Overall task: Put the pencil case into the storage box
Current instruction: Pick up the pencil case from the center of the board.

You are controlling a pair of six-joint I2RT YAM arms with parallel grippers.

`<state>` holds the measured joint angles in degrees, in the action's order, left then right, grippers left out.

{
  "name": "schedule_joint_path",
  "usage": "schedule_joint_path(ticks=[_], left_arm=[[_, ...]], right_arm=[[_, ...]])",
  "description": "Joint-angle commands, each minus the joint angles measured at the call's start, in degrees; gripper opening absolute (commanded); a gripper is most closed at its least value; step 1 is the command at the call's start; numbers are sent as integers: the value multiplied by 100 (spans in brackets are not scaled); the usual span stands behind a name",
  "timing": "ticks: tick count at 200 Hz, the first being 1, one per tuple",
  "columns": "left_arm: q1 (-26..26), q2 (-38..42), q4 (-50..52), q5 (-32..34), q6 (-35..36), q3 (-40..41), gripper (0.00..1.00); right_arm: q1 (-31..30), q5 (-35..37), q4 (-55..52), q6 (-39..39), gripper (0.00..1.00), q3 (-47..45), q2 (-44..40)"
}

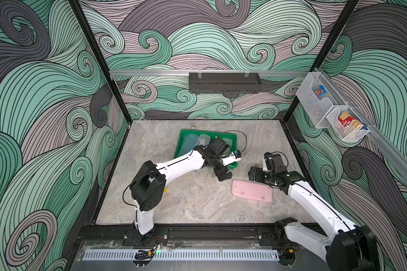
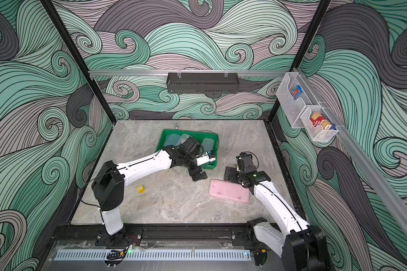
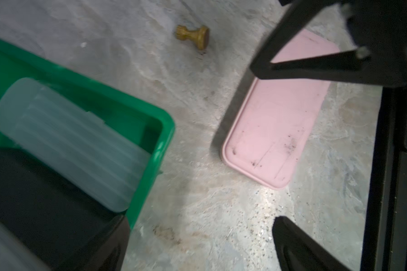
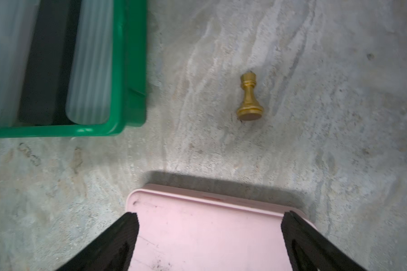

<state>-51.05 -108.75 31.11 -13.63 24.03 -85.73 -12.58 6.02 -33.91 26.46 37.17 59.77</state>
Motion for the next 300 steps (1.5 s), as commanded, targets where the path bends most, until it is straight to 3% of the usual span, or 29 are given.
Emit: schedule_joint_path(ticks=[1,34,72,111,150,240,300], left_arm=[[-386,-178,-149,-93,339,-230,99],[-820,-411,-463,31,346,-148,99],[-1211,-815,-596,423,682,-289,99],[-1355,-1365,-592,1105,1066,-720,99],[-1372,-1958,-558,1343,1349,-1313,99],[-1372,-2629,260,600,1458,-1817,98],[-1272,-2614,448,304,520,-1521,91]], right_arm=[[265,394,-352,254,99,-203,-362],[768,284,-492,328,99,-376,-633],[1003,90,-466,469,99,-432,-229],[1025,50,-434,522,99,-506,-338],[1128,-78,-445,445,99,-493,-488],[1462,-311,-406,256,99,-338,-587],[1721,-752,-410,59,99,203,-628]])
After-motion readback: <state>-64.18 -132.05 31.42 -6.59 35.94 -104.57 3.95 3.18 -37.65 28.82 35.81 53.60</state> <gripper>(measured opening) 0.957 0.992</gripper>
